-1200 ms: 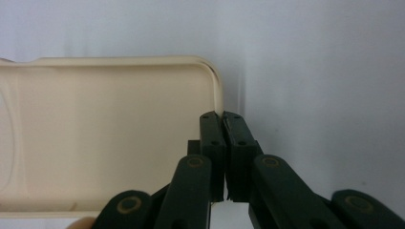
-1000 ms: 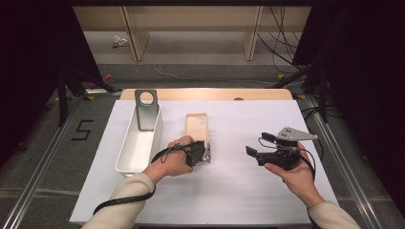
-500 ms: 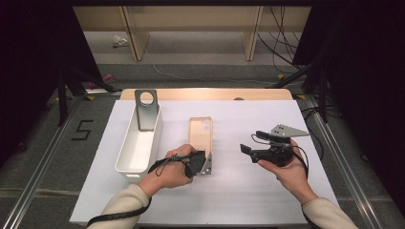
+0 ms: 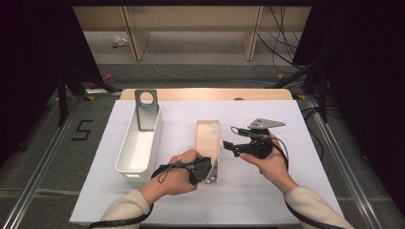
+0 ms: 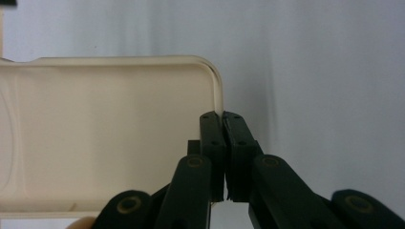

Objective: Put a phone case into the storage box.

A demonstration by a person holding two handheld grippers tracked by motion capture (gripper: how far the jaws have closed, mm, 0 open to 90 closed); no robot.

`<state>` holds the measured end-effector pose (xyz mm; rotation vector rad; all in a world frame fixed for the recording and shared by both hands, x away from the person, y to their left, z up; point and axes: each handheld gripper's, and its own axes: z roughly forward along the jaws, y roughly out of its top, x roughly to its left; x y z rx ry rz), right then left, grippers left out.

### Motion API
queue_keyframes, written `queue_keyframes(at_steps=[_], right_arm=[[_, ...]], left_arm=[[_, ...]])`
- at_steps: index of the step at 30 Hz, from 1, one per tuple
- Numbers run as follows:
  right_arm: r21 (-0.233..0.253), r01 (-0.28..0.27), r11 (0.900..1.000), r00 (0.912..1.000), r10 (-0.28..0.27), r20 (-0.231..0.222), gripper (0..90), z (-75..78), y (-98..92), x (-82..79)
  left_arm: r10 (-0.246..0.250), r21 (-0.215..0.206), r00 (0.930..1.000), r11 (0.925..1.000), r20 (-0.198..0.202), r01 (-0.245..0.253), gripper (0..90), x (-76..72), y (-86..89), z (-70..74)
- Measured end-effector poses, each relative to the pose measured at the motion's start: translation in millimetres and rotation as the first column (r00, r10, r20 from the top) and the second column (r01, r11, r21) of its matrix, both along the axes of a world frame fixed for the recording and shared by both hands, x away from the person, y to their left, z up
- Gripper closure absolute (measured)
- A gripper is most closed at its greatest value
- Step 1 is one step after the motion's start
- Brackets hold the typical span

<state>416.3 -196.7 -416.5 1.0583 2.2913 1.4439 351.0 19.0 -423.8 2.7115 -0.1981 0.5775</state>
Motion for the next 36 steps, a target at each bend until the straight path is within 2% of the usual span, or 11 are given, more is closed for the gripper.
queue_keyframes(at_steps=[5, 11, 17, 32, 36], right_arm=[[0.003, -0.017, 1.000, 0.9987, 0.017, -0.048, 21.2, -5.9, 14.1, 10.1], [0.004, -0.026, 1.000, 0.9967, 0.026, -0.077, 28.2, -10.0, 20.8, 14.5], [0.011, -0.028, 1.000, 0.9922, 0.029, -0.121, 36.0, -11.9, 23.6, 16.6], [0.050, -0.033, 0.998, 0.9876, 0.040, -0.152, 67.2, -10.0, 19.5, 16.1], [0.065, -0.037, 0.997, 0.9863, 0.047, -0.158, 70.1, -8.0, 17.8, 15.5]], left_arm=[[-0.013, -0.001, 0.9999, 0.9999, 0.006, 0.014, 87.9, -2.8, -4.1, 0.7], [-0.018, -0.006, 0.9998, 0.9998, 0.013, 0.018, 88.0, -3.5, -5.3, 1.1], [-0.023, -0.012, 0.9997, 0.9997, 0.004, 0.023, 87.9, -3.9, -6.0, -0.3], [-0.035, -0.011, 0.9994, 0.9993, 0.001, 0.035, 87.8, -4.4, -7.8, -1.6], [-0.042, -0.013, 0.9991, 0.9990, 0.001, 0.042, 87.8, -4.6, -9.0, -1.7]])
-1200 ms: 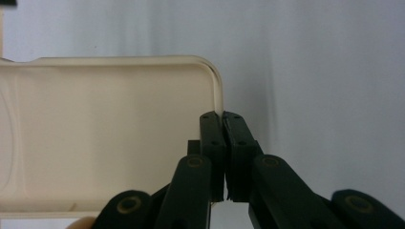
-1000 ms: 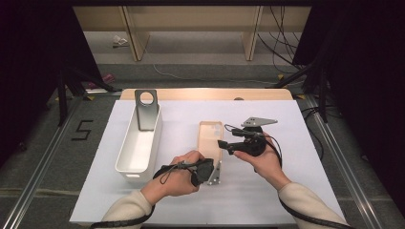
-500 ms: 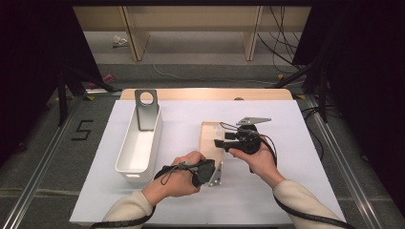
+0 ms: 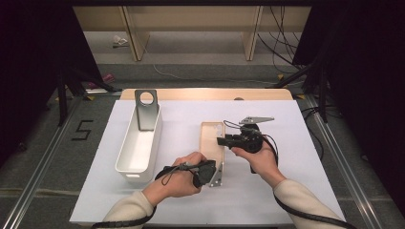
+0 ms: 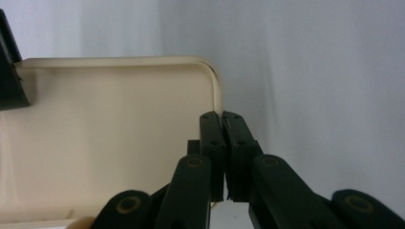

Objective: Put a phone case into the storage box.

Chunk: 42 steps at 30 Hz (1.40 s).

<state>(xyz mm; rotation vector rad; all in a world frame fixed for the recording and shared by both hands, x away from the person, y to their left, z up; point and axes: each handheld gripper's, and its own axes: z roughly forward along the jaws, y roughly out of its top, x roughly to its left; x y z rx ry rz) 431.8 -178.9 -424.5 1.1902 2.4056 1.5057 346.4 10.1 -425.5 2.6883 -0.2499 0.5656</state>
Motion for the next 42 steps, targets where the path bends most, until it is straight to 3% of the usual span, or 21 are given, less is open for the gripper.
queue_keyframes(at_steps=[12, 14, 16, 22, 24, 29, 33, 34, 36, 37, 42], right_arm=[[0.052, -0.012, 0.999, 0.9999, 0.012, -0.003, 80.3, 8.6, -0.6, -5.7], [0.064, -0.011, 0.998, 0.9999, 0.011, -0.006, 80.9, 10.1, -0.7, -7.0], [0.079, -0.013, 0.997, 0.9999, 0.013, -0.004, 81.3, 11.9, -0.6, -8.6], [0.112, -0.031, 0.993, 0.9992, 0.028, 0.028, 81.8, 21.0, -1.9, -12.8], [0.100, -0.025, 0.995, 0.9986, 0.021, 0.048, 81.8, 24.2, -3.6, -14.1], [0.103, -0.002, 0.995, 0.9979, -0.005, 0.065, 81.7, 25.5, -10.2, -13.8], [0.095, 0.012, 0.995, 0.9969, -0.019, 0.076, 81.7, 25.3, -14.2, -14.5], [0.096, 0.015, 0.995, 0.9964, -0.023, 0.082, 81.7, 25.2, -15.8, -14.6], [0.096, 0.020, 0.995, 0.9956, -0.029, 0.089, 81.6, 25.7, -18.0, -15.3], [0.096, 0.022, 0.995, 0.9953, -0.031, 0.092, 81.6, 26.3, -19.5, -15.8], [0.096, 0.039, 0.995, 0.9927, -0.050, 0.110, 81.6, 28.5, -28.5, -18.2]], left_arm=[[0.010, -0.032, 0.9999, 0.9994, 0.001, -0.010, 87.6, 3.3, -0.5, -3.2], [0.033, -0.067, 0.9994, 0.9971, -0.014, -0.034, 87.6, 3.1, -0.1, -5.6], [0.036, -0.068, 0.9993, 0.9970, -0.012, -0.036, 87.5, 4.8, 0.9, -5.4], [0.066, -0.140, 0.9977, 0.9879, -0.013, -0.067, 85.5, 8.3, 6.7, -4.0], [0.081, -0.186, 0.9961, 0.9789, -0.034, -0.086, 80.6, 8.9, 9.7, -2.1], [0.120, -0.302, 0.9901, 0.9434, -0.073, -0.137, 54.9, 9.0, 19.9, 2.5], [0.161, -0.415, 0.9781, 0.8872, -0.132, -0.202, 36.3, 5.7, 29.5, 4.9], [0.166, -0.428, 0.9766, 0.8790, -0.136, -0.210, 32.4, 5.2, 31.7, 5.6], [0.189, -0.465, 0.9693, 0.8518, -0.157, -0.242, 26.9, 4.3, 37.5, 7.0], [0.203, -0.490, 0.9641, 0.8313, -0.171, -0.262, 24.9, 3.8, 41.3, 7.5], [0.256, -0.540, 0.9414, 0.7716, -0.220, -0.336, 20.7, 3.5, 56.4, 5.8]])
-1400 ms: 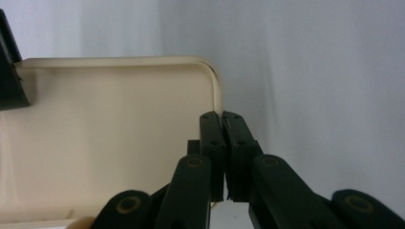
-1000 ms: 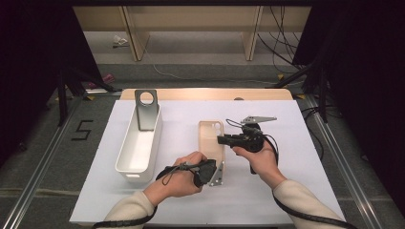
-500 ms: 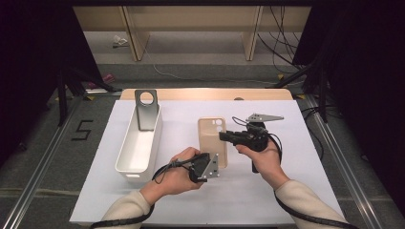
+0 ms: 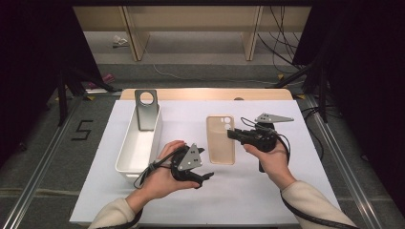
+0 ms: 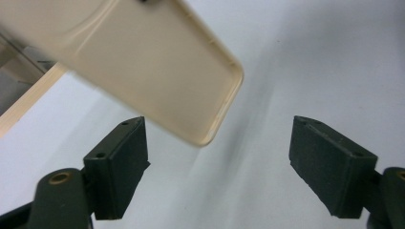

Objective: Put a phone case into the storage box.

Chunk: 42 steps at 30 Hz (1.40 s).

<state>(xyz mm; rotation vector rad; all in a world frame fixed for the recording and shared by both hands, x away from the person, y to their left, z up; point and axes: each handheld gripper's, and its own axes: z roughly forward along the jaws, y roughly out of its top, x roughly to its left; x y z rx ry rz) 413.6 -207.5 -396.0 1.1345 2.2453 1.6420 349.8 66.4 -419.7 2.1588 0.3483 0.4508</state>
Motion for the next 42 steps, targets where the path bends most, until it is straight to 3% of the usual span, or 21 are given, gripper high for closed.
queue_keyframes(at_steps=[8, 13, 20, 22, 30, 42], right_arm=[[0.009, 0.016, 1.000, 0.9999, -0.016, 0.005, 81.5, 0.3, -14.0, -3.3], [0.012, 0.011, 1.000, 0.9999, -0.011, 0.007, 81.5, -0.1, -15.0, -7.4], [0.015, 0.003, 1.000, 0.9999, -0.003, 0.012, 81.5, -0.8, -16.0, -12.2], [0.014, 0.002, 1.000, 0.9999, -0.002, 0.015, 81.5, -0.7, -16.2, -12.8], [0.019, 0.000, 1.000, 0.9999, -0.001, 0.017, 81.5, -1.3, -20.7, -18.6], [0.011, -0.011, 1.000, 0.9999, 0.011, 0.010, 81.4, -4.5, -15.9, -25.7]], left_arm=[[0.083, -0.068, 0.9960, 0.9941, -0.034, -0.085, 20.0, 2.4, 19.9, -1.9], [0.144, -0.134, 0.9881, 0.9795, -0.054, -0.150, 19.5, 4.0, 29.0, -0.1], [0.184, -0.171, 0.9807, 0.9662, -0.065, -0.193, 19.6, 5.8, 36.3, 2.6], [0.185, -0.174, 0.9805, 0.9655, -0.066, -0.194, 19.6, 6.1, 37.3, 3.0], [0.197, -0.192, 0.9774, 0.9590, -0.078, -0.208, 19.5, 6.7, 34.9, 2.5], [0.223, -0.252, 0.9693, 0.9369, -0.103, -0.243, 23.9, 9.8, 16.3, 12.7]])
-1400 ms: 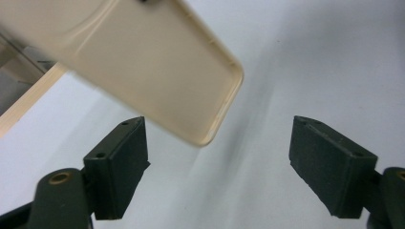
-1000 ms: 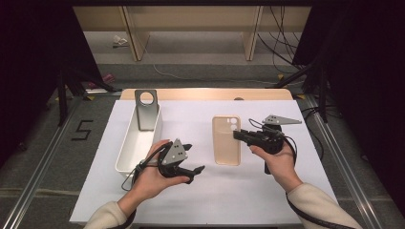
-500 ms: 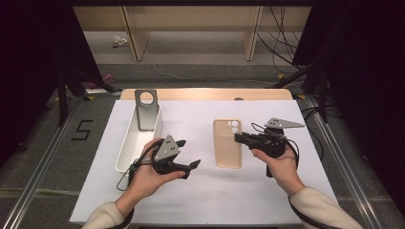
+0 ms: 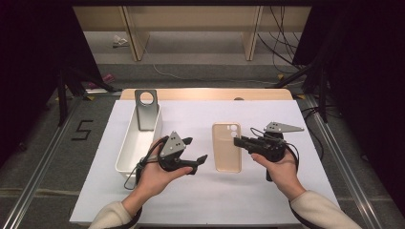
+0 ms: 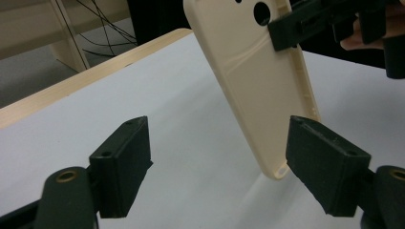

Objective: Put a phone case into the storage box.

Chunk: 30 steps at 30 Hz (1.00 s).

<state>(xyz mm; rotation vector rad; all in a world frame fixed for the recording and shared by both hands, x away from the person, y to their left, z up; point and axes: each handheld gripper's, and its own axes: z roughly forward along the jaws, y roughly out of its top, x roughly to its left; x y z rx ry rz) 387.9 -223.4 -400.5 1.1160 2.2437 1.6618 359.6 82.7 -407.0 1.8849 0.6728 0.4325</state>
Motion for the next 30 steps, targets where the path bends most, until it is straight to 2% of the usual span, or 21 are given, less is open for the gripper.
queue_keyframes(at_steps=[6, 15, 24, 30], right_arm=[[0.001, -0.003, 1.000, 1.0000, 0.003, -0.005, 81.4, -1.8, 2.3, -0.5], [0.003, -0.006, 1.000, 1.0000, 0.006, -0.007, 81.4, -2.5, 4.4, -1.2], [0.002, -0.009, 1.000, 0.9999, 0.009, -0.005, 81.4, -2.9, 6.4, -2.1], [0.000, -0.011, 1.000, 0.9999, 0.011, -0.003, 81.4, -3.4, 7.8, -2.6]], left_arm=[[0.020, -0.045, 0.9997, 0.9988, -0.009, -0.021, 29.2, 2.9, -7.2, 7.7], [0.044, -0.067, 0.9989, 0.9968, -0.014, -0.045, 38.2, 12.3, -18.4, 15.6], [0.097, -0.085, 0.9947, 0.9914, -0.035, -0.099, 50.4, 19.9, -26.3, 17.1], [0.103, -0.099, 0.9936, 0.9893, -0.048, -0.107, 58.8, 21.8, -28.3, 16.8]])
